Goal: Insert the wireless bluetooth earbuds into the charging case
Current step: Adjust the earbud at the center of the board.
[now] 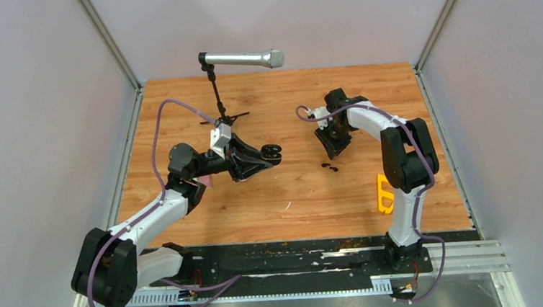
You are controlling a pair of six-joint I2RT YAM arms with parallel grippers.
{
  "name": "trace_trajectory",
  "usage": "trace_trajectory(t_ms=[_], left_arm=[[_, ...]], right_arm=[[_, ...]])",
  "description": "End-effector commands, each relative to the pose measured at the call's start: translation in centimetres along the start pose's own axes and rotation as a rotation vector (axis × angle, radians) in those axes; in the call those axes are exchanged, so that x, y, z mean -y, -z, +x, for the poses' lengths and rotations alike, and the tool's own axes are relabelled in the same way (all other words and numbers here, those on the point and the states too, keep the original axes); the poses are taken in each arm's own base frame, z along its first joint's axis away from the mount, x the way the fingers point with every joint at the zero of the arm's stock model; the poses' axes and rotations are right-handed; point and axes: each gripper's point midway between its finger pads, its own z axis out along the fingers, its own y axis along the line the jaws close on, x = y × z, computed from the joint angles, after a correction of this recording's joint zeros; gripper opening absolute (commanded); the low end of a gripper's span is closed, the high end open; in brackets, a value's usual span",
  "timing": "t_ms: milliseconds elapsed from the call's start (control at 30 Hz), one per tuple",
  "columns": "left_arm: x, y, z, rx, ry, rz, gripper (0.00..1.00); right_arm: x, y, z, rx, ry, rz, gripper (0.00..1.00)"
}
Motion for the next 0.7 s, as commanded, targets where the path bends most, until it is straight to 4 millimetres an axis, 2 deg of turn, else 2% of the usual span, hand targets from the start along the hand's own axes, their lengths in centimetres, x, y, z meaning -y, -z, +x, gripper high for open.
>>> trace_trajectory(t_ms=[0,267,467,667], left_arm=[[0.2,0.3,-1.3,0.027,-0.047,-0.006,0.00],[0.1,0.6,-1.1,0.027,-0.046,-0.020,0.00],[0.0,0.6,-1.1,0.027,-0.049,-0.021,0.00],[0.0,0.5,-1.1,0.026,-0.047,-0.023,0.00]], right_arm=[[0.7,-0.1,-1.0,0.022,0.042,0.012,0.28],[-0.8,0.1,0.0,0.002,0.046,-0.041,0.28],[-2.7,0.2,1.0,-0.009,0.038,-0.092,0.28],[-4.3,0.5,0.5,0.005,0.049,-0.117,0.29]])
